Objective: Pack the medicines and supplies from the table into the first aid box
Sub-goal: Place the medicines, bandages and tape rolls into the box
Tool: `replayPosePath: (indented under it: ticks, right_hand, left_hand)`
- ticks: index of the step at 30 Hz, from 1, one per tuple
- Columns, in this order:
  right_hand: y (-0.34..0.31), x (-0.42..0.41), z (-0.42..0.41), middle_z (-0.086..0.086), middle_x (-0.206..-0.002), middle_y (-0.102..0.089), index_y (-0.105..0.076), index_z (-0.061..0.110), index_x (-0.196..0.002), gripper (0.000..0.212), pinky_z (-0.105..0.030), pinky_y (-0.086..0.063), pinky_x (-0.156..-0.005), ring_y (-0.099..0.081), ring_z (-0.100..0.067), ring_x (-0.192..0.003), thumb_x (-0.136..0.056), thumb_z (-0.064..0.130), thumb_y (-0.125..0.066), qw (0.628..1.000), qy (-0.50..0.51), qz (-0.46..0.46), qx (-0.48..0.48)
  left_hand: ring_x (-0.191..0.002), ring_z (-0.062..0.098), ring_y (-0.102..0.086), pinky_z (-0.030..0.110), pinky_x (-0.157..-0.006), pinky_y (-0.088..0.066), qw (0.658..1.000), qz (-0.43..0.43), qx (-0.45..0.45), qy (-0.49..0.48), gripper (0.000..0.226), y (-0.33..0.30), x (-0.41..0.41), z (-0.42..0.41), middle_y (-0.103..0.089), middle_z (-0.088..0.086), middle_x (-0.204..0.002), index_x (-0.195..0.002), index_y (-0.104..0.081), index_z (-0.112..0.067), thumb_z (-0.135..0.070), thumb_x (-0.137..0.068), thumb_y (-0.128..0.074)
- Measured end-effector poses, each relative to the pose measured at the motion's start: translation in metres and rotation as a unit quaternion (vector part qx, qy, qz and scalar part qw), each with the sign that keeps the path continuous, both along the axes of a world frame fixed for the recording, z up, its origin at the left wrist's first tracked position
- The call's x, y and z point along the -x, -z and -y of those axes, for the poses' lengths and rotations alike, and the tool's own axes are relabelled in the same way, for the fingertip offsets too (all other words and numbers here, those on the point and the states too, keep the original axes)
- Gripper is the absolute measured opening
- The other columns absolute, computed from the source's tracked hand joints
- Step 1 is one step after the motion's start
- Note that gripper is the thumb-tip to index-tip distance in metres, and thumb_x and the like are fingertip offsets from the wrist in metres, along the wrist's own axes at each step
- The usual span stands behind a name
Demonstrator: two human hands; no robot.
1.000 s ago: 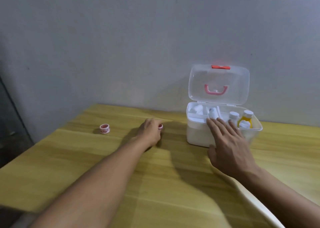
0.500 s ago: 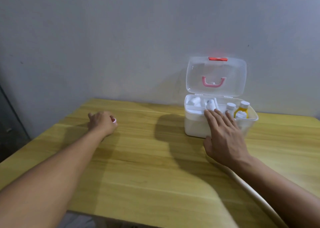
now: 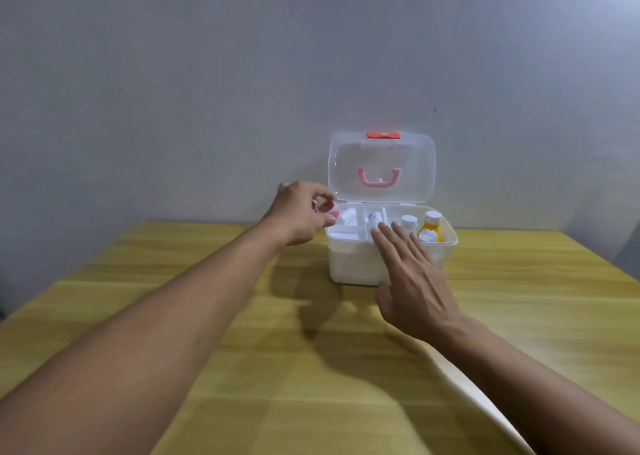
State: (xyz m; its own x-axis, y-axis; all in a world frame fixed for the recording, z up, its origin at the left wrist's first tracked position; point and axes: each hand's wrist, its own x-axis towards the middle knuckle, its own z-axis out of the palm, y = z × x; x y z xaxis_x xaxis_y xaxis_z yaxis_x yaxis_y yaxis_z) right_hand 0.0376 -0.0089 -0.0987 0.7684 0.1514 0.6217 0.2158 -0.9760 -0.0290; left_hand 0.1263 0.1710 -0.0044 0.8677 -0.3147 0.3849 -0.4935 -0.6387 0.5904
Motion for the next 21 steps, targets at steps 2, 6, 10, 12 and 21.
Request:
replayPosePath:
  ticks: [2, 6, 10, 12, 21]
  right_hand:
    - [0.000, 0.006, 0.009, -0.017, -0.150, -0.039, -0.037, 0.000, -0.142, 0.083, -0.051, -0.030, -0.114, -0.030, -0.032, -0.142, -0.062, 0.000, -0.059, 1.000, -0.012, 0.003, -0.023]
    - [-0.005, 0.019, 0.024, -0.019, -0.145, -0.045, -0.042, -0.002, -0.138, 0.076, -0.053, -0.037, -0.109, -0.036, -0.031, -0.139, -0.064, -0.005, -0.060, 0.998, -0.032, 0.019, -0.051]
    - [-0.011, 0.031, 0.033, -0.017, -0.144, -0.046, -0.044, -0.001, -0.136, 0.071, -0.049, -0.039, -0.108, -0.039, -0.028, -0.137, -0.068, -0.003, -0.061, 0.996, -0.053, 0.034, -0.057]
    - [-0.011, 0.033, 0.035, -0.016, -0.144, -0.047, -0.045, 0.000, -0.136, 0.069, -0.048, -0.039, -0.108, -0.040, -0.027, -0.136, -0.069, -0.002, -0.061, 0.996, -0.060, 0.038, -0.062]
    - [-0.013, 0.025, 0.040, -0.015, -0.143, -0.048, -0.049, 0.003, -0.131, 0.060, -0.043, -0.043, -0.104, -0.048, -0.031, -0.130, -0.072, 0.007, -0.060, 0.993, -0.048, 0.042, -0.100]
  left_hand:
    - [-0.105, 0.026, -0.055, 0.025, -0.088, -0.043, 0.999, 0.000, -0.025, 0.025, 0.032, 0.001, 0.002, 0.024, -0.067, 0.008, -0.099, -0.106, -0.070, -0.022, -0.024, -0.075, -0.076]
    - [-0.114, 0.026, -0.046, 0.035, -0.096, -0.042, 0.995, -0.001, -0.086, 0.051, 0.032, 0.010, 0.002, 0.049, -0.055, 0.000, -0.090, -0.113, -0.066, -0.021, -0.024, -0.082, -0.071]
    - [-0.121, 0.027, -0.042, 0.036, -0.100, -0.038, 0.992, -0.036, -0.107, 0.059, 0.033, 0.014, -0.002, 0.054, -0.053, -0.003, -0.091, -0.120, -0.062, -0.020, -0.024, -0.087, -0.065]
    - [-0.127, 0.027, -0.036, 0.036, -0.105, -0.035, 0.988, -0.069, -0.128, 0.054, 0.035, 0.013, -0.002, 0.054, -0.056, 0.002, -0.103, -0.124, -0.060, -0.020, -0.025, -0.090, -0.061]
    - [-0.070, 0.018, -0.034, 0.031, -0.067, -0.031, 0.986, -0.090, -0.123, 0.066, 0.018, 0.015, 0.001, 0.053, -0.041, 0.002, -0.073, -0.065, -0.045, -0.019, -0.019, -0.082, -0.049]
